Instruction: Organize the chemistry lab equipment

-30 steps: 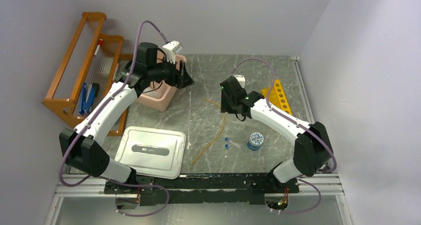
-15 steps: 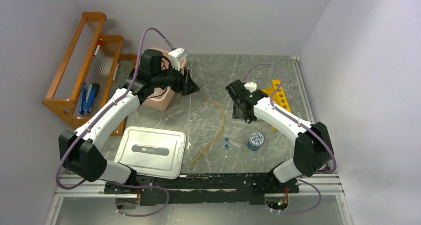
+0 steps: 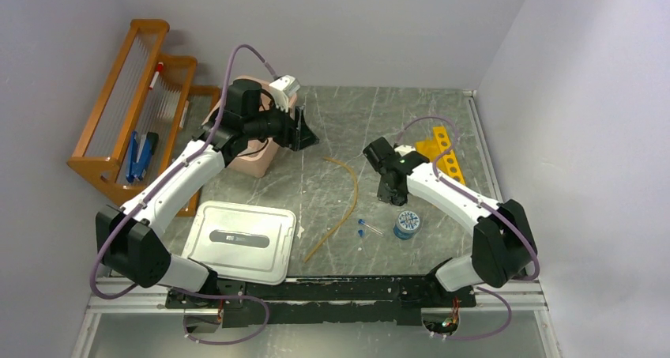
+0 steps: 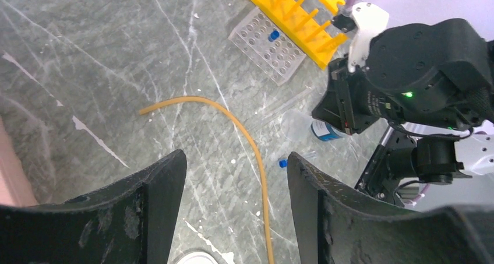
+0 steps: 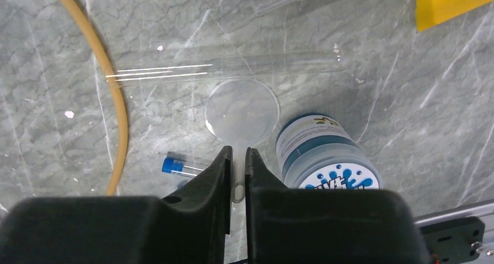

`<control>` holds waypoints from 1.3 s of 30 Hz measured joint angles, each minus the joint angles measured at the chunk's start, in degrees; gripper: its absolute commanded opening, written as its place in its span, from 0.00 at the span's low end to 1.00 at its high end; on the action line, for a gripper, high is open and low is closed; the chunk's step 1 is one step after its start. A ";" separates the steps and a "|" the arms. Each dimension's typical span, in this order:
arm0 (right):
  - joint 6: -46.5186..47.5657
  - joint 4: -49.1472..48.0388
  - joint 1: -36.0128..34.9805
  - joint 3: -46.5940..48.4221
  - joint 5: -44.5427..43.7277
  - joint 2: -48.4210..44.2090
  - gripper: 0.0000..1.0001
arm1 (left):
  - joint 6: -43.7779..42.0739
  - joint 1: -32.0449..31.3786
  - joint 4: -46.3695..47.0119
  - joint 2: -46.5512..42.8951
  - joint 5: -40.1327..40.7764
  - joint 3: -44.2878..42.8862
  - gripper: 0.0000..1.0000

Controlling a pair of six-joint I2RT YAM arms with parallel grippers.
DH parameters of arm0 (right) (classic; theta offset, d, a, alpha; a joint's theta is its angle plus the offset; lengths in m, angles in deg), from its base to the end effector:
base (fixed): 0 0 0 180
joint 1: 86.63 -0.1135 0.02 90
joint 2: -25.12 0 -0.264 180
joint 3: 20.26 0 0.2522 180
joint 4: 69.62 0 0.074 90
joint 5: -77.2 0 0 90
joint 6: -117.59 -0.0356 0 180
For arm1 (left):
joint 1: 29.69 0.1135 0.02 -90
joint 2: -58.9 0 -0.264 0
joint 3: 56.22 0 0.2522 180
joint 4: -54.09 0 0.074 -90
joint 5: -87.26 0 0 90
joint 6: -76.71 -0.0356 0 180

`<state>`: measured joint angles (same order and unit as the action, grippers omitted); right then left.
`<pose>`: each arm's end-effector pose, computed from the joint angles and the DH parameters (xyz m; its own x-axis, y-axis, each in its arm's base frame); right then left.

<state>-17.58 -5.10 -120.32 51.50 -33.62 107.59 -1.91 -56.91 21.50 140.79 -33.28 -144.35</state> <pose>0.2238 0.1340 0.2246 -0.8815 0.2091 -0.4235 0.2582 0.9641 -0.0615 0.2827 -0.1658 0.3558 -0.5446 0.0890 -0.8340 0.7053 0.5867 -0.3979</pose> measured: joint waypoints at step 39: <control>6.67 -18.43 0.00 12.46 10.82 -2.45 0.00 | -2.01 5.01 -14.03 22.21 33.68 -11.54 0.44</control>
<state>-10.91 -23.52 -120.32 63.96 -22.80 105.14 -3.92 -51.91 7.47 163.00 0.40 -155.89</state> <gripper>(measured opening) 0.054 0.502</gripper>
